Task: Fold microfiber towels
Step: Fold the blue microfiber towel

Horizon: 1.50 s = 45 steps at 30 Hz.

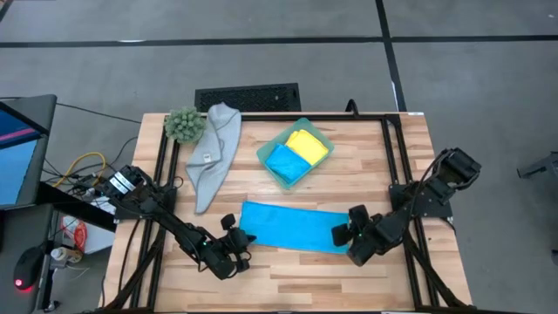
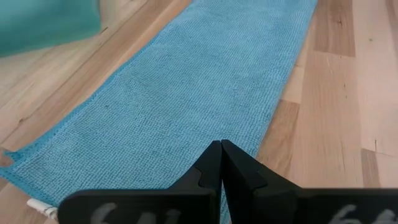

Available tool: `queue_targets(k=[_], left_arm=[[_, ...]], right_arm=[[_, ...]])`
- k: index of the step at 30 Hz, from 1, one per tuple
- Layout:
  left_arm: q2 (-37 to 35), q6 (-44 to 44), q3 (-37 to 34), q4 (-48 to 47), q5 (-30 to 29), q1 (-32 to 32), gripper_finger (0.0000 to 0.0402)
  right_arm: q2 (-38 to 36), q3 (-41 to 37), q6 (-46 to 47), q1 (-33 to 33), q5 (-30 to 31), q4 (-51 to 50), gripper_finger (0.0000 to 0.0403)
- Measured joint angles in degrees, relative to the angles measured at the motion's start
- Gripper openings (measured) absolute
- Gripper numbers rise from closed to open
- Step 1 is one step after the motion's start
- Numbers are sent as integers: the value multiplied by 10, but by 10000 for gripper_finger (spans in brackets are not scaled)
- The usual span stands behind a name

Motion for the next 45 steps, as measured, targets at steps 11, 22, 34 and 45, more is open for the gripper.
queue_targets(k=[11,22,34,45], left_arm=[[0,0,0,5,-3,0,0],[0,3,0,5,1,0,0],[-9,42,1,-11,27,0,0],[-76,-32,1,-147,18,-37,0]], right_arm=[[2,-1,-32,-9,-13,7,99],[-32,13,-52,-9,-33,-15,14],[-40,96,-204,-81,-21,6,4],[26,194,-407,-189,-31,90,7]])
